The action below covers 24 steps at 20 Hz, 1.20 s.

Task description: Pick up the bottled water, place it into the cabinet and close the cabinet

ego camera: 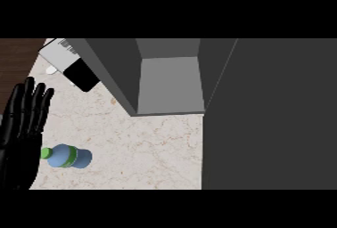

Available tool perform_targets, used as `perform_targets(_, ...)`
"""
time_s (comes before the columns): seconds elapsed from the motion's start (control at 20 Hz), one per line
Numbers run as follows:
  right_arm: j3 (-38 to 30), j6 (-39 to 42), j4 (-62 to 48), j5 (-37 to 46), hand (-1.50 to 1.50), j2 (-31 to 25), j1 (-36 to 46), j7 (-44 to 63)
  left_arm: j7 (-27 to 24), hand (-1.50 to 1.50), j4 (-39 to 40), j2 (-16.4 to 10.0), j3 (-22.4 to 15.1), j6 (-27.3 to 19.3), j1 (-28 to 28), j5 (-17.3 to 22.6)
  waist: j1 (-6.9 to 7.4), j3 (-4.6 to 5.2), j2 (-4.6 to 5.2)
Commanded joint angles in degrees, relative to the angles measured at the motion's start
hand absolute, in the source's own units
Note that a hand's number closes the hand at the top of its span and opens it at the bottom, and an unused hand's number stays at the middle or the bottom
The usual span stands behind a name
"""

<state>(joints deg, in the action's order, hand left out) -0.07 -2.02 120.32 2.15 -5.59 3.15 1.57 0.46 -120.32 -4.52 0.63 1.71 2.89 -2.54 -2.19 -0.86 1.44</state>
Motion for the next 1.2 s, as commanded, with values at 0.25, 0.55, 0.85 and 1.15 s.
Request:
perform_targets(0.25,1.32,0.02,5.09,-0.81,-1.5,2.47,-10.08,-1.35,-5.61,-1.5,3.61,-11.95,12.29,22.22,0.19,27.98,2.35,0.99,-1.7)
perform_targets(0.55,10.34,10.17,16.32,-10.42,-1.5,-0.85,-20.32,7.14,9.18,-1.5,6.04,-15.45,16.01,22.9,2.82,43.49,1.86,0.87,-1.84)
perform_targets(0.85,14.98,12.8,24.0,-8.89,-1.5,-0.44,-32.57,3.01,13.99,-1.5,7.52,-21.53,22.92,24.12,4.46,51.36,1.64,0.82,-1.71)
perform_targets(1.15,21.49,11.67,29.27,-3.73,-1.5,-0.32,-38.61,3.18,9.84,-1.5,11.99,-20.43,25.04,31.11,8.7,43.17,1.44,0.9,-1.68)
